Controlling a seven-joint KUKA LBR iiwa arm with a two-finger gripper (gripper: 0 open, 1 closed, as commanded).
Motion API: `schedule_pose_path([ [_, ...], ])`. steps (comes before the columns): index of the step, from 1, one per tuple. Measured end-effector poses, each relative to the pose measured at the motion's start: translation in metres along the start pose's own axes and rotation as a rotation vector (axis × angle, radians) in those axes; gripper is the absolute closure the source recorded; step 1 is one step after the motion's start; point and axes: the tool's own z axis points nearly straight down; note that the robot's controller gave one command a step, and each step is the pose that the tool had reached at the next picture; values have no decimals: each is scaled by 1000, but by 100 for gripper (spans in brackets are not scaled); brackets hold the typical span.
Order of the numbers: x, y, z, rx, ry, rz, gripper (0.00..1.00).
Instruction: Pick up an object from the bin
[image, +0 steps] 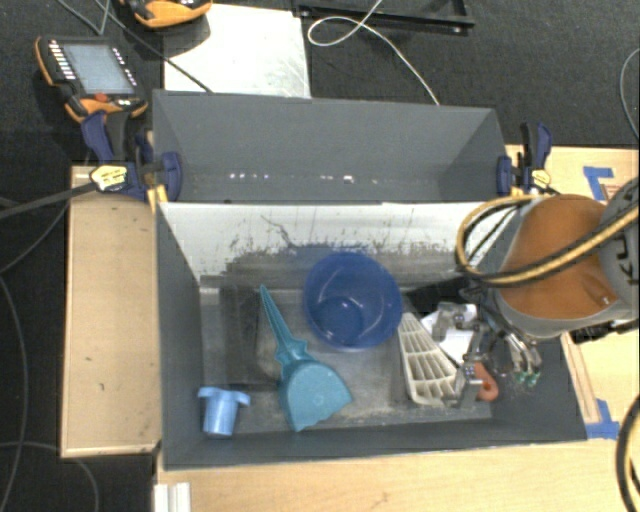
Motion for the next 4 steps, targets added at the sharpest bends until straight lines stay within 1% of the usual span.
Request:
schedule_pose_path([
  [1, 3, -10, 11, 0, -10, 102, 0],
  [2, 11, 9, -67, -1, -9, 91, 0],
  [3, 9, 8, -65, -1, -9, 92, 0],
  [4, -3, 16, 28, -1, -5, 105, 0],
])
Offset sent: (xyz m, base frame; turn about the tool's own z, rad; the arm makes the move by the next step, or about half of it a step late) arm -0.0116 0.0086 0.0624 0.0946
